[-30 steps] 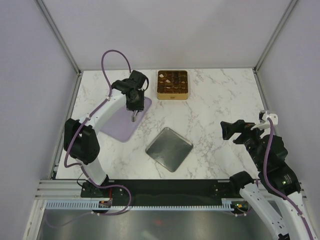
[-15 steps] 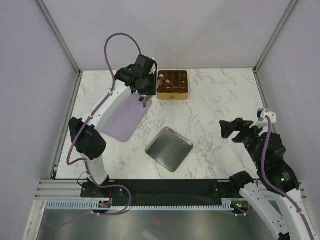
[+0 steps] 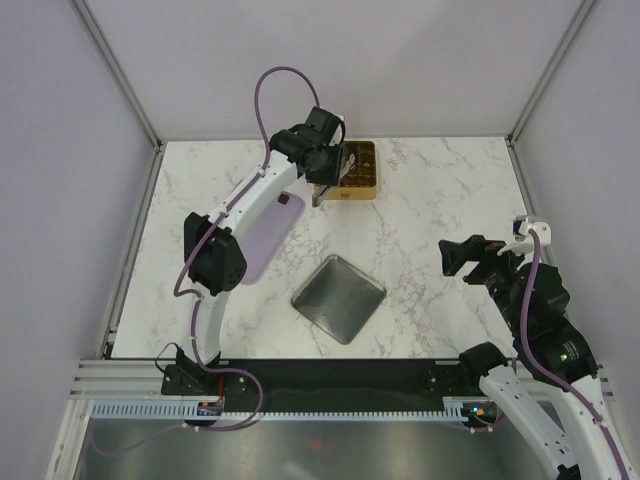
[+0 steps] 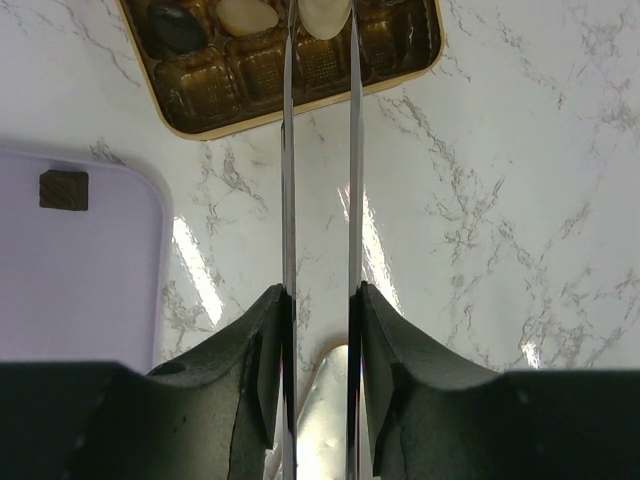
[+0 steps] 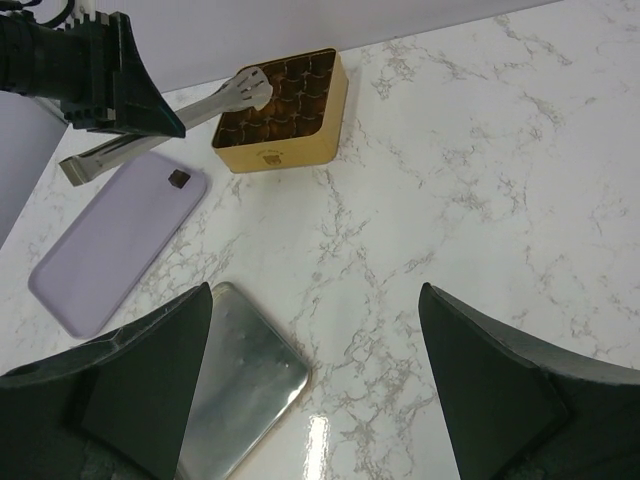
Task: Pack the chocolate
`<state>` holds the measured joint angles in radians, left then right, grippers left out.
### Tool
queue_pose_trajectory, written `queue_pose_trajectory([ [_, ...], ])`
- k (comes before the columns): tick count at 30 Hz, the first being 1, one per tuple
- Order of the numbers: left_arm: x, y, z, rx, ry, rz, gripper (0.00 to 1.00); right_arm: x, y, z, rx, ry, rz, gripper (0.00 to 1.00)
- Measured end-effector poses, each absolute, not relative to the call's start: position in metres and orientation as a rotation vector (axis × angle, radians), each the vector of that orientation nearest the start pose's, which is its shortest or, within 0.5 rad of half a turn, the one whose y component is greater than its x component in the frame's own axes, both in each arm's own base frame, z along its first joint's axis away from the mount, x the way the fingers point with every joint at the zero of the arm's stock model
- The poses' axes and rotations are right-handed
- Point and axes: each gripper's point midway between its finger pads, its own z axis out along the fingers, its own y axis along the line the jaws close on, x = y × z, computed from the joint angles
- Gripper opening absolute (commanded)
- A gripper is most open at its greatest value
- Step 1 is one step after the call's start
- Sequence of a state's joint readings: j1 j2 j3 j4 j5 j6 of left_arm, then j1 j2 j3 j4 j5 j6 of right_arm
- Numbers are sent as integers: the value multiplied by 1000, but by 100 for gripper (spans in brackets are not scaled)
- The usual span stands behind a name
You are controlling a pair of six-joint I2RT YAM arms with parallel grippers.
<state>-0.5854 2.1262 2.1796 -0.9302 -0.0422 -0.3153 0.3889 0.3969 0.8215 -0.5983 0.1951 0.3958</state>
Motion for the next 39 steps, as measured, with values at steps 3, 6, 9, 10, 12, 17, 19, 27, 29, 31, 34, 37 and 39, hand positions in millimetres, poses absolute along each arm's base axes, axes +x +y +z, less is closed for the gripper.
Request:
queue_pose_trajectory([
  [3,441,-301,179,334,2475,-332,40,206,64,290,153,1754,401,93],
  [6,446,-304,168,348,2482,-323,41,206,64,289,153,1758,399,93],
  [9,450,-306,157,360,2489,-315,41,207,64,288,153,1761,398,92],
  [10,451,-307,154,363,2488,-314,41,207,64,288,153,1761,397,93],
  [12,454,-309,148,368,2489,-311,42,207,64,288,153,1761,397,92],
  [17,458,-311,147,374,2474,-312,45,207,64,288,154,1761,396,93],
  [19,459,-311,147,374,2469,-310,47,207,64,288,154,1761,396,93],
  [27,461,-311,149,377,2457,-309,50,207,64,288,154,1761,396,93],
  [29,462,-312,149,377,2455,-310,50,207,64,288,154,1761,396,93],
  [31,461,-311,151,376,2452,-312,49,207,64,288,154,1761,397,93],
  [34,454,-306,158,375,2450,-311,49,207,64,288,154,1760,397,93],
  [37,441,-294,181,364,2426,-304,48,207,64,288,155,1761,398,93],
  [39,433,-285,199,349,2395,-296,48,207,64,289,156,1760,399,92],
])
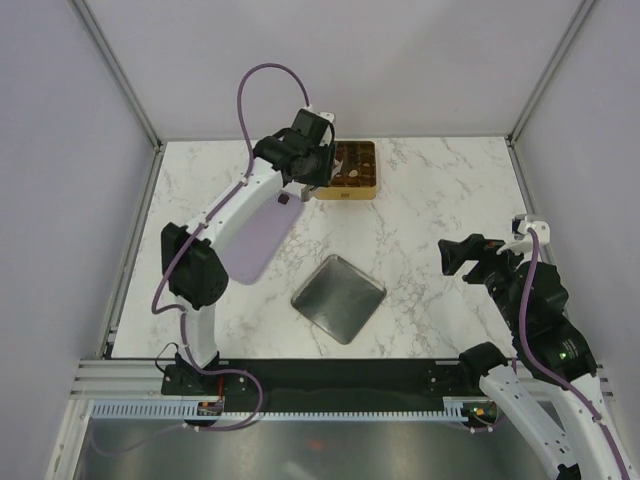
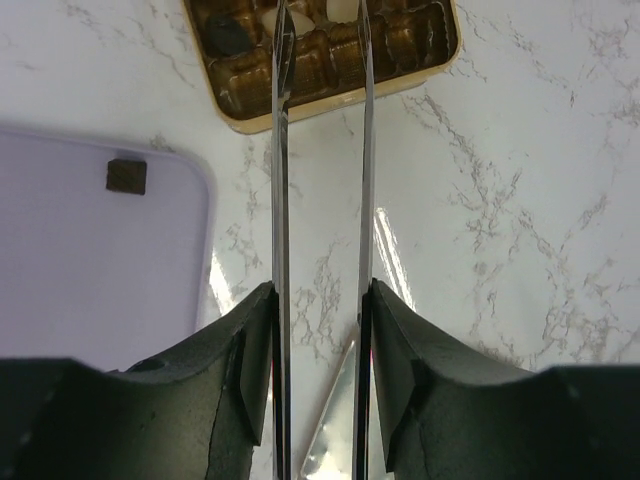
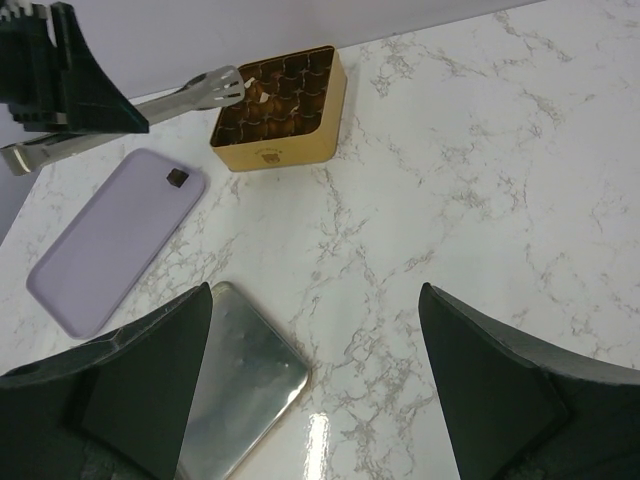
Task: Pack the chocolate
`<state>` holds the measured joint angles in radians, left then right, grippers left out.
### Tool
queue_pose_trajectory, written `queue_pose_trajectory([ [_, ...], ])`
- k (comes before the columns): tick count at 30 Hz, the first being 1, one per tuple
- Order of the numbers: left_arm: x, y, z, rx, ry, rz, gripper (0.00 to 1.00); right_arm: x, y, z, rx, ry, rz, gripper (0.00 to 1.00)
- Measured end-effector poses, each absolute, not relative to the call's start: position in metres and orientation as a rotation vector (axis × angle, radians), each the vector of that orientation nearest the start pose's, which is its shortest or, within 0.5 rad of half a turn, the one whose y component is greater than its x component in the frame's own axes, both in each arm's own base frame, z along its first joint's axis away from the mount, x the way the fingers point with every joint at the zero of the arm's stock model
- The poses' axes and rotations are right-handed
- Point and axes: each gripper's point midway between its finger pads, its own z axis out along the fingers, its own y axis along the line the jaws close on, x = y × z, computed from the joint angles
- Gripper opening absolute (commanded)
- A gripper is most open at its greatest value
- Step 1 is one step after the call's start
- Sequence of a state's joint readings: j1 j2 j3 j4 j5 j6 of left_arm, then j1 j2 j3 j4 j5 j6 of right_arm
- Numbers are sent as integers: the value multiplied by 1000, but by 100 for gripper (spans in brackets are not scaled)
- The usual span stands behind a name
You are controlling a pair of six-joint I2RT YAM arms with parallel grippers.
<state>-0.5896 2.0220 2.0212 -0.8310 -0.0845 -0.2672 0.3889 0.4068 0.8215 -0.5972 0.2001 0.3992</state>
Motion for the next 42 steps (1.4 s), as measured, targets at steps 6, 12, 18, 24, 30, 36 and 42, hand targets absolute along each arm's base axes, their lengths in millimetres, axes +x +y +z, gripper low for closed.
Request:
queue_pose_trajectory([
  [6,404,-246,237,289,2330,-227,48,205,64,290,160,1752,407,93],
  [12,392,-206,203,220,2414,-120,48,204,64,292,158,1745,413,93],
  [18,393,-161,161,121,2507,-24,49,203,65,292,153,1744,419,93],
  [24,397,-141,137,64,2533,-28,52,202,65,293,153,1740,420,93],
  [30,406,-150,140,92,2495,-85,53,202,64,294,154,1736,421,93],
  [36,410,-150,141,85,2481,-91,52,202,64,294,154,1736,420,93],
  [42,412,-146,135,77,2495,-80,52,202,64,294,154,1736,420,93],
])
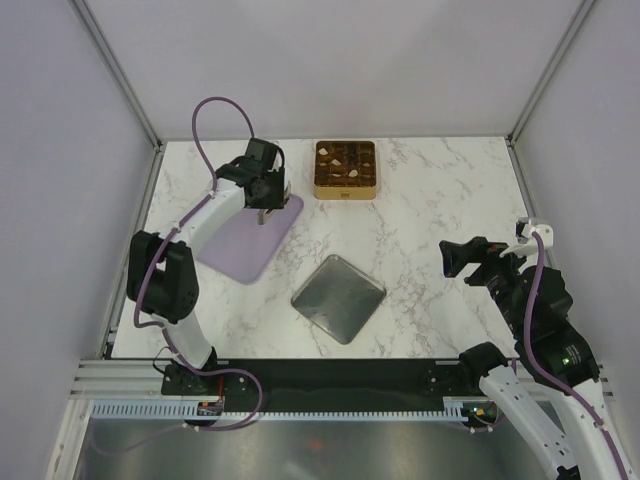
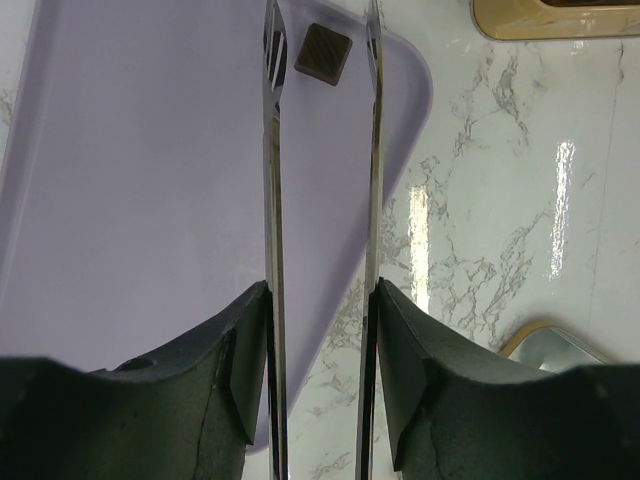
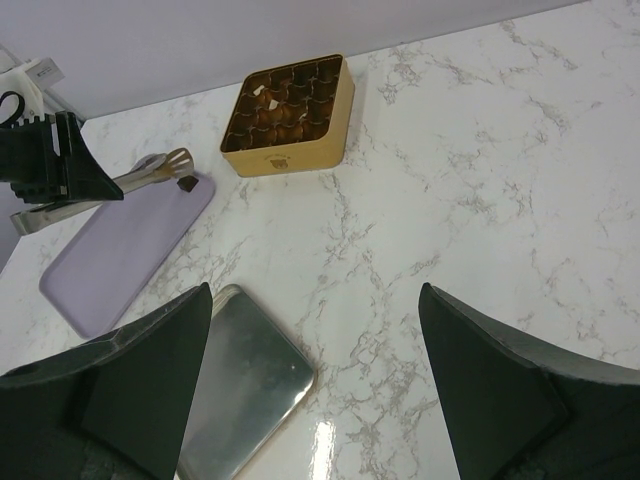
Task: Pack the chocolate
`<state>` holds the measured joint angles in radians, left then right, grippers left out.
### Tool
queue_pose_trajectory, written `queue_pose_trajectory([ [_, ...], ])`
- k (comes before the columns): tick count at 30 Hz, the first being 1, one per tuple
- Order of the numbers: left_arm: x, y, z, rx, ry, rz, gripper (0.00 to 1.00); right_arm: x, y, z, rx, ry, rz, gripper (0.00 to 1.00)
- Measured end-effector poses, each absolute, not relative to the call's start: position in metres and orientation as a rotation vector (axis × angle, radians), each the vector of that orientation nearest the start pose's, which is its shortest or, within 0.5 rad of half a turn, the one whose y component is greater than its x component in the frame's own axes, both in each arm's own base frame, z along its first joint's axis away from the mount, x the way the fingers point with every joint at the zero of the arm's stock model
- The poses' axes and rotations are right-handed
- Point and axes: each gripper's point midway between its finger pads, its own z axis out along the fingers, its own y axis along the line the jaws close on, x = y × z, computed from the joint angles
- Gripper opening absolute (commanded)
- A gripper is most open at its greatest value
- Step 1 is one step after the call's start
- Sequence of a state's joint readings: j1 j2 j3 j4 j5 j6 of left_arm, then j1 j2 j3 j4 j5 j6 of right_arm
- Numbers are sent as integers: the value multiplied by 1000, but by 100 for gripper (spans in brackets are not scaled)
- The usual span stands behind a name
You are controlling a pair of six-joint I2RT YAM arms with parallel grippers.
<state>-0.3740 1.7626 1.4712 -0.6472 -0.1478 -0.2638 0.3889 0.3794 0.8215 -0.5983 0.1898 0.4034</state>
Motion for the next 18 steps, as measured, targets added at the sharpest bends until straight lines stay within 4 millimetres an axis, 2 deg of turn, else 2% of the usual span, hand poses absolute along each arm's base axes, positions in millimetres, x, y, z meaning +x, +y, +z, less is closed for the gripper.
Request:
queue_pose_trajectory([
  [13,410,-144,115,83,2546,-59,47,201,64,295,155,1731,421,93],
  [18,410,-144,113,83,2552,-57,46,201,63,295,156,1730,420,93],
])
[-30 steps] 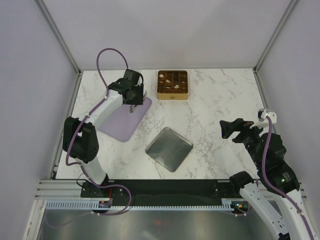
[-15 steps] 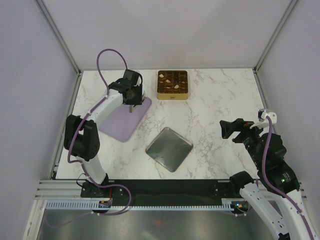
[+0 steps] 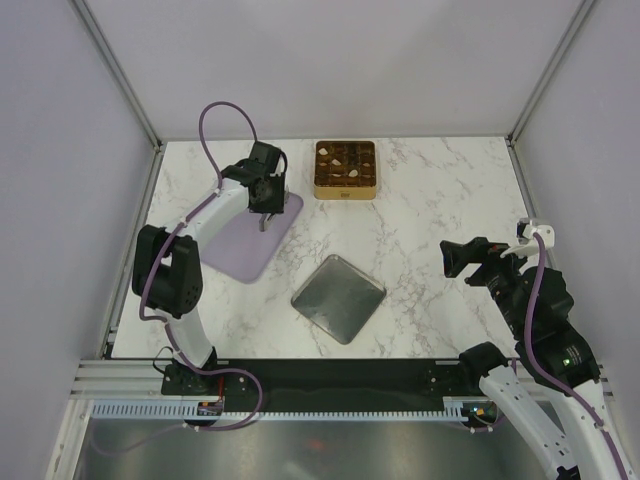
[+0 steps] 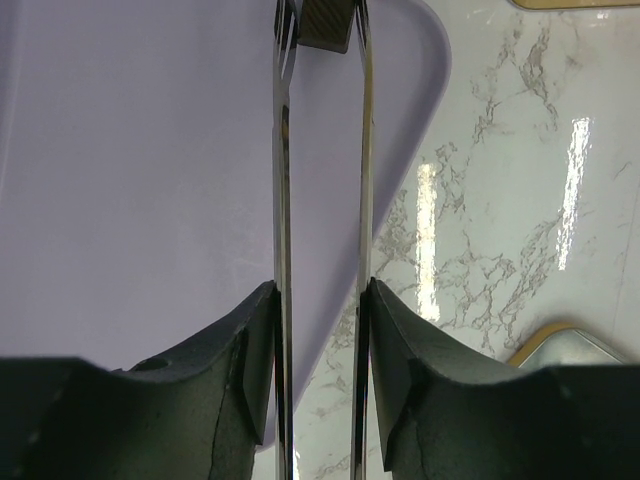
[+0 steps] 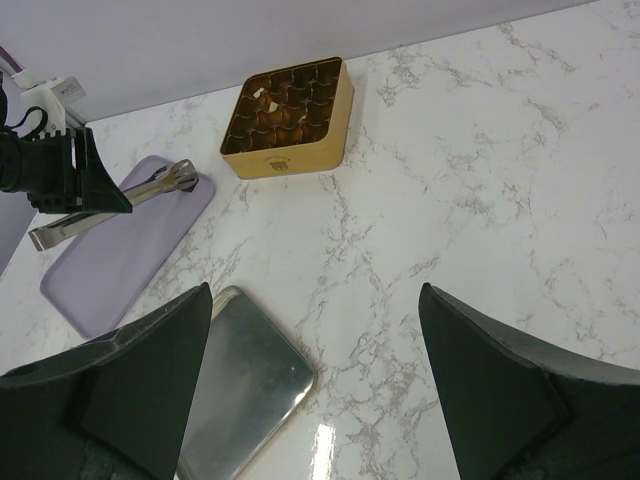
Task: Pack the chocolate
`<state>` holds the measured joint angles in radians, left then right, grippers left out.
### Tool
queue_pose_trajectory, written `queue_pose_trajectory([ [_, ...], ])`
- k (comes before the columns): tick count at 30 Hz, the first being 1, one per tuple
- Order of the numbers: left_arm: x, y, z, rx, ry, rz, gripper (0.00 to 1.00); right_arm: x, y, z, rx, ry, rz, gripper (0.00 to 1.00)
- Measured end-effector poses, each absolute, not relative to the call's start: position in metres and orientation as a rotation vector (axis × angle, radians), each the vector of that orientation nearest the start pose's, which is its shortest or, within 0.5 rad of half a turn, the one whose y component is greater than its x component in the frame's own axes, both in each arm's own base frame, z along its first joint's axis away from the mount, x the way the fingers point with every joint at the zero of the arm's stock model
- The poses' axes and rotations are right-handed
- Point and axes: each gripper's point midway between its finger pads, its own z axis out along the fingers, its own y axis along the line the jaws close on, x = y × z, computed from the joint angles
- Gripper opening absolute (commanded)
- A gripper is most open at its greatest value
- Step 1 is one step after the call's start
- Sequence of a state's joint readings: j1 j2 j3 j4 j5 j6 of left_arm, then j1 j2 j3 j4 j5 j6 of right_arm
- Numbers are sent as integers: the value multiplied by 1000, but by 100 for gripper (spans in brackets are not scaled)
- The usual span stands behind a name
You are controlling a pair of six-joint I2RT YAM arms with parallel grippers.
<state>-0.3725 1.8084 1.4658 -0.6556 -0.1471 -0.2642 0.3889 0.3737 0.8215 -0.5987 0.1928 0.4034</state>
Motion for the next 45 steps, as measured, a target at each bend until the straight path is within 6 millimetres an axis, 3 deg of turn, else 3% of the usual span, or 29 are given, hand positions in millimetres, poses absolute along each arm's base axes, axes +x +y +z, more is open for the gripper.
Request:
queue_pose_trajectory([
  [16,394,-138,108,89,2623,-23,38,199,63,296,157,1722,423,93],
  [22,391,-138,118,90,2634,-30,37,199,63,296,157,1721,424,93],
  [26,389,-148,137,96,2609,-83,37,199,63,296,158,1721,424,93],
  [30,389,-169,165,139,2551,-149,37,199,63,296,158,1722,424,93],
  [39,397,-241,228,274,2383,-288,36,200,63,295,157,1726,422,93],
  [45,418,-289,235,334,2330,-343,36,200,63,295,157,1726,421,93],
])
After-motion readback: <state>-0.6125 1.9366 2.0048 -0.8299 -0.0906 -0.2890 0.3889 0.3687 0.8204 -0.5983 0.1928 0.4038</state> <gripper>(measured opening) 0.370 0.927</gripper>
